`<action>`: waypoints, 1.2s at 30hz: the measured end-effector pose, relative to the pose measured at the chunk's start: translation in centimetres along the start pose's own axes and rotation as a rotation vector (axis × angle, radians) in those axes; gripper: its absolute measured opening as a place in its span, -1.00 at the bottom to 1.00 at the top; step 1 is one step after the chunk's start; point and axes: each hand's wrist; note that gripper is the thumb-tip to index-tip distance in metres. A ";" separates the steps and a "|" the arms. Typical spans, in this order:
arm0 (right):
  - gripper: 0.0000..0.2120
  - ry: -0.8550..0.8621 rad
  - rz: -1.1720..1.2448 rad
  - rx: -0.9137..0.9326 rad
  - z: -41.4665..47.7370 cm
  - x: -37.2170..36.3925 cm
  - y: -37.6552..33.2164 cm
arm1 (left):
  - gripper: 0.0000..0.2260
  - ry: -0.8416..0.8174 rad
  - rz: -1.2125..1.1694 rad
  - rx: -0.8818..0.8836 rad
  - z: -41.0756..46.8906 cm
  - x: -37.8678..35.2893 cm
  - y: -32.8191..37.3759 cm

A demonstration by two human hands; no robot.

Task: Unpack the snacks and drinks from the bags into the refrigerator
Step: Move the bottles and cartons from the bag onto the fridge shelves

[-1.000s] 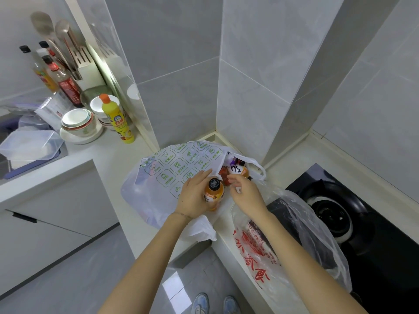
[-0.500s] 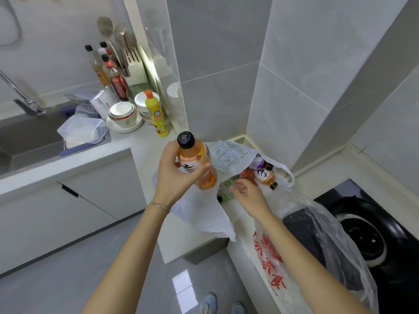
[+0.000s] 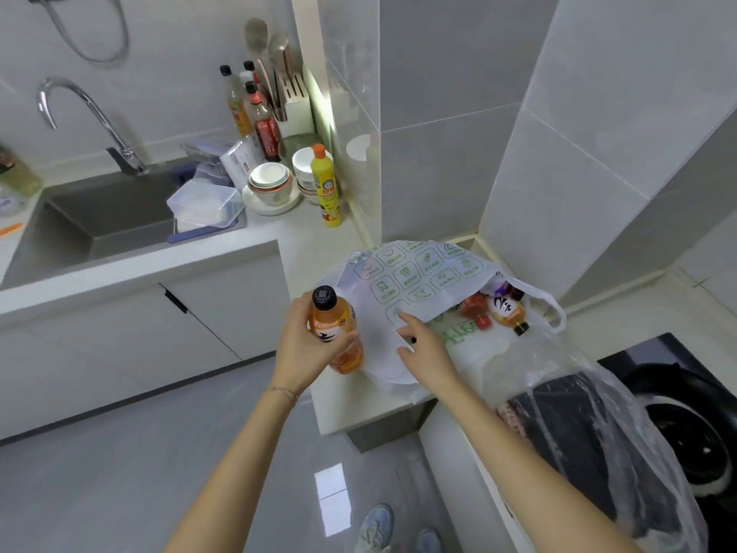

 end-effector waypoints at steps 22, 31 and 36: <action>-0.57 0.029 -0.053 0.153 0.2 -2.3 -0.9 | -0.52 -0.043 0.091 0.134 -2.0 -1.9 -5.3; -0.68 0.093 0.102 0.101 0.4 -0.4 -0.5 | -0.39 -0.097 0.060 0.025 -0.6 -0.1 -1.7; -0.78 0.173 0.101 0.062 0.9 1.5 0.4 | -0.73 -0.239 0.254 -0.423 1.2 -3.5 2.8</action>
Point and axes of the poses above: each hand's wrist, its own z-axis towards the middle knuckle, its own x-axis out of the back of the hand, y = z × x, and after that the axes turned 15 degrees about y, right-handed
